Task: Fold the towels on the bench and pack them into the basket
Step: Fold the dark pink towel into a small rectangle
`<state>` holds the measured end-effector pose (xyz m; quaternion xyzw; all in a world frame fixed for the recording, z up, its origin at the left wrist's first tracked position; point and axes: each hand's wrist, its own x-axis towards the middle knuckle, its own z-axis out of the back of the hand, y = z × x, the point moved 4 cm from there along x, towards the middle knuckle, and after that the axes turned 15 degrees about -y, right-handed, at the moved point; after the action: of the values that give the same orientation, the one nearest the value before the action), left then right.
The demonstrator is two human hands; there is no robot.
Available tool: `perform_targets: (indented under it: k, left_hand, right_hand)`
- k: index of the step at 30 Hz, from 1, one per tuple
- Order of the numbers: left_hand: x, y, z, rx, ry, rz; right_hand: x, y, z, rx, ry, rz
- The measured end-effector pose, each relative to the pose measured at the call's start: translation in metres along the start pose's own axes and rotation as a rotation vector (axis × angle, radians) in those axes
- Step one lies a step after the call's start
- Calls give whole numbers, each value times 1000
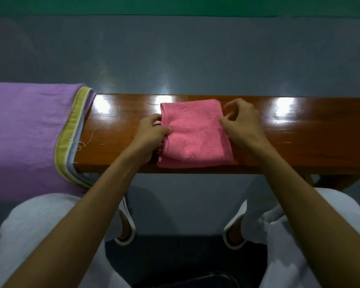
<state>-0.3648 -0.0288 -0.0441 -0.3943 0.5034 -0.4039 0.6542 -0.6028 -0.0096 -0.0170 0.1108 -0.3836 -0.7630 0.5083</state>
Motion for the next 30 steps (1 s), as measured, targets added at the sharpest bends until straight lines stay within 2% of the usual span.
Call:
perform_targets:
  k: [5,7,9,12,14,16,18,20,22,25,27,30]
  left_hand:
    - [6,2,2,-13,-93,20]
    - [12,8,4,82,-161,-21]
    - [12,8,10,342,-242,-181]
    - [9,9,16,790,-451,-457]
    - [3,3,9,801,-519,-596]
    - [-3,-5,-5,704,-448,-761]
    - [-9,-10,-23,662,-292,-884]
    - [-15,-8,-41,656,-120,-913]
    - [-16,-2,-50,684,-11,-863]
    - [-5,17,-51,896,31,-799]
    - [0,25,-49,1033,3,-815]
    - [5,27,-44,1072,-38,-804]
  right_hand:
    - [-8,-15,-9,-116,90,-77]
    - [-11,-14,-11,-139,96,-63]
    - [-11,-14,-12,-168,61,-40]
    - [-9,-12,-12,-200,-63,20]
    - [-8,-4,-13,-183,-147,135]
    - [-13,11,-18,-153,-143,279]
    - [-20,22,-28,-137,-89,395]
    - [-27,26,-43,-149,8,477]
    - [-31,24,-58,-194,147,516]
    - [-37,15,-72,-315,284,531]
    - [-39,12,-75,-406,302,559]
    - [-37,8,-76,-471,285,550]
